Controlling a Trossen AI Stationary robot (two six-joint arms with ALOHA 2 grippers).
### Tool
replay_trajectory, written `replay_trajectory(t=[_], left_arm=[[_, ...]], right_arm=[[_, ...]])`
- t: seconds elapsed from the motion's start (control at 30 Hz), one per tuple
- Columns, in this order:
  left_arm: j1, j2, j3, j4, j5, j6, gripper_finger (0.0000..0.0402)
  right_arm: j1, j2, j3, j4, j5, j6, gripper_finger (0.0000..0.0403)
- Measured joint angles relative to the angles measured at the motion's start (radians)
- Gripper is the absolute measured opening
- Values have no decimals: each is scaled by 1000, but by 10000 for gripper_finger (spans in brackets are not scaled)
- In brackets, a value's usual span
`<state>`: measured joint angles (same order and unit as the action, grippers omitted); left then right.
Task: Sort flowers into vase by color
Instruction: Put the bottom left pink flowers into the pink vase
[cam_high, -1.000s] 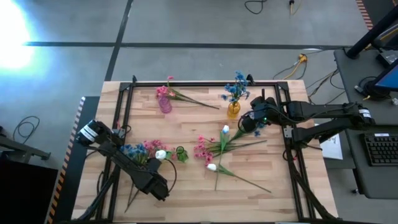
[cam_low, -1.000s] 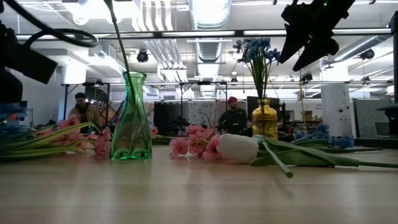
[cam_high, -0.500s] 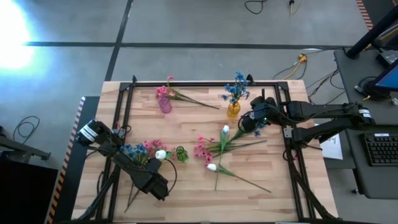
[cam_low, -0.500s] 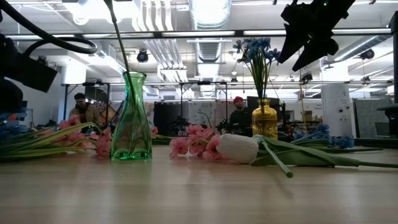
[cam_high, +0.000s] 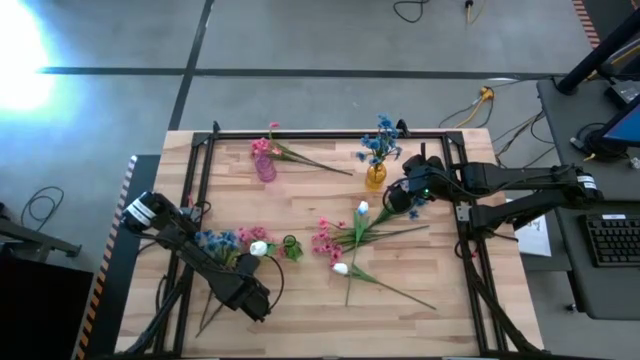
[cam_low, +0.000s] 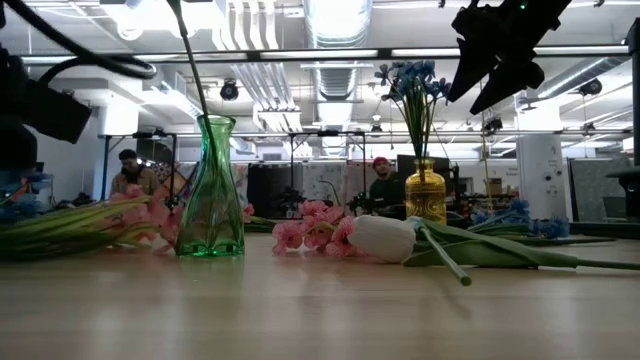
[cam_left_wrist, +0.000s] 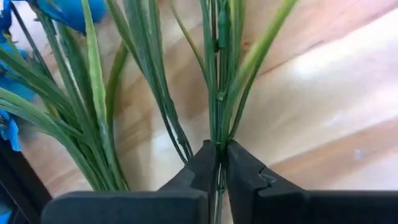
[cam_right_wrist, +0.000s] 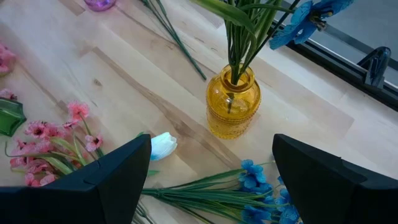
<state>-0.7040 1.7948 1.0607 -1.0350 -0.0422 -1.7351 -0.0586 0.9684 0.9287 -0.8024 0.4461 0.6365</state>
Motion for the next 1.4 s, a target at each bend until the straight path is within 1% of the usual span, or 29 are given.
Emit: replay_trajectory(t=[0.1, 0.27, 0.33, 0.5, 0.63, 0.77, 0.87, 0.97, 1.03, 1.13, 1.33, 1.4], left_arm=[[0, -25, 5, 5, 1, 9, 42], [-2, -55, 5, -4, -4, 27, 104], [-3, -55, 4, -3, -21, 30, 130], [-3, -55, 2, -3, -21, 28, 184], [-3, -53, -23, 0, -21, 25, 205], [-3, -52, -80, 87, -20, 12, 207], [-3, -55, -104, 162, -21, 10, 202], [-3, -55, -107, 171, -24, 14, 191], [-3, -55, -107, 172, -26, 14, 176], [-3, -55, -108, 171, -27, 15, 139], [-3, -57, -108, 162, -27, 26, 29], [-3, -66, -110, 158, -19, 32, 8]], right_arm=[[0, 0, 0, 0, 0, 0, 326], [0, 0, 0, 0, 0, 0, 326], [0, 0, 0, 0, 0, 0, 326], [0, 0, 0, 0, 0, -5, 326], [0, 0, 0, 0, -2, -7, 326], [0, 0, 0, 0, -2, -8, 327], [0, 0, 0, 0, -2, -8, 326], [0, 0, 0, -1, -2, -8, 326], [0, 0, 0, -1, -2, -8, 326], [0, 0, 0, 0, -1, -8, 327], [0, 0, 0, 0, -1, -8, 326], [0, 0, 0, 0, -1, -8, 327]])
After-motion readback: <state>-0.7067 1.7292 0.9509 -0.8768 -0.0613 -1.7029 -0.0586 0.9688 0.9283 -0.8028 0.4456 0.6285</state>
